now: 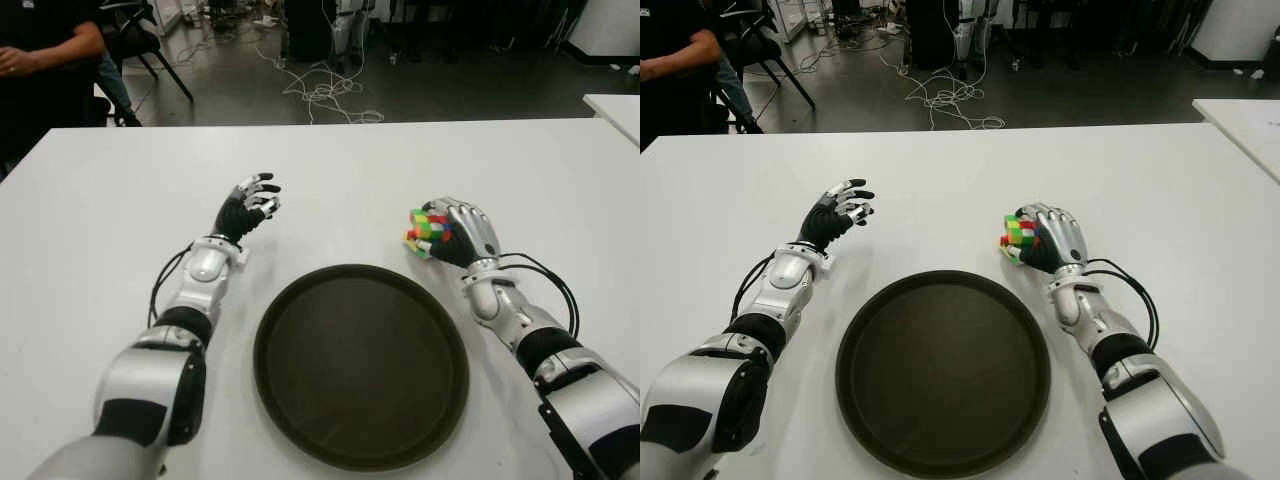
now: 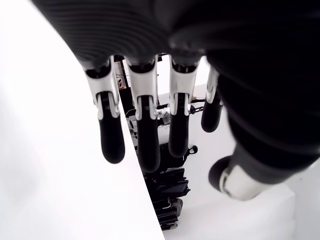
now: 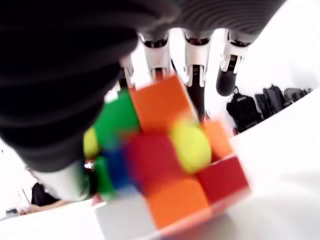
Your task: Pick up the Rubik's Cube and put it in the plate
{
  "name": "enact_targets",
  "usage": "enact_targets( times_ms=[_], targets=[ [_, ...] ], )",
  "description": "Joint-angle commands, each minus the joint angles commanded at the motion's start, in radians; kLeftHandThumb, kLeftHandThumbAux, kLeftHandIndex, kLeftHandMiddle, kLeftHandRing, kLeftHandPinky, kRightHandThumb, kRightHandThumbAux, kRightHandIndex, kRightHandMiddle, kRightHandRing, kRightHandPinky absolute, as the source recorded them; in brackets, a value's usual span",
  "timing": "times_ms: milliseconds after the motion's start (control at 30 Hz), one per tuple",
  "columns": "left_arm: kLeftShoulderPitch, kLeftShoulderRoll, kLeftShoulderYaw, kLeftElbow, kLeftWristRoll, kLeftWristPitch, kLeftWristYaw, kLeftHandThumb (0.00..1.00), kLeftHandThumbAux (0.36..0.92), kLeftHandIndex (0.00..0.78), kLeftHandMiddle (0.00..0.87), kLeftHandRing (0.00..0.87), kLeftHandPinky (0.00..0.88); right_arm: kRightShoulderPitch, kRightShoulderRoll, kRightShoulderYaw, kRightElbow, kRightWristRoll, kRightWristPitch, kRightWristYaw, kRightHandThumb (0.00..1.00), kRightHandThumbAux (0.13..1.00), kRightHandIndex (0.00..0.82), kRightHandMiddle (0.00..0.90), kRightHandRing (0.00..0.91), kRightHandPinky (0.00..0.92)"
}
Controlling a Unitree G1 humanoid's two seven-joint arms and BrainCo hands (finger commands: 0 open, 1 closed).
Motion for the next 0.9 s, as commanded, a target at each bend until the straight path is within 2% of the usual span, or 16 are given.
enact_targets(
  times_ms=[167,433,600,833,900],
  targets=[
    [0.000,-0.001,0.001,0.000,-0.001,-0.001,0.000,0.217,0.696,0.194,0.278,0.329,0.383,-0.006,0.003,-0.012,0.007,0.006,0.006,0.010,0.830,0.694,0.382,0.492,0.450,0.436],
    [0.000,0.000,0.003,-0.001,-0.002,-0.002,0.001,0.224,0.692,0.192,0.281,0.332,0.390,-0.008,0.007,-0.022,0.015,0.013,0.005,0.000,0.831,0.694,0.382,0.491,0.448,0.378],
    [0.000,0.000,0.001,-0.001,0.000,0.000,0.001,0.226,0.692,0.194,0.282,0.326,0.377,-0.009,0.004,-0.020,0.018,0.011,-0.007,-0.016,0.832,0.693,0.378,0.508,0.488,0.463],
    [0.000,0.001,-0.005,-0.003,0.006,0.004,0.009,0.216,0.700,0.192,0.282,0.326,0.371,-0.009,-0.001,-0.020,0.024,0.013,-0.038,-0.040,0.833,0.693,0.377,0.514,0.505,0.490],
    [-0.001,0.001,-0.005,-0.003,0.007,0.005,0.010,0.217,0.695,0.191,0.279,0.326,0.374,-0.011,-0.003,-0.019,0.029,0.012,-0.047,-0.048,0.833,0.693,0.379,0.515,0.526,0.527]
  ],
)
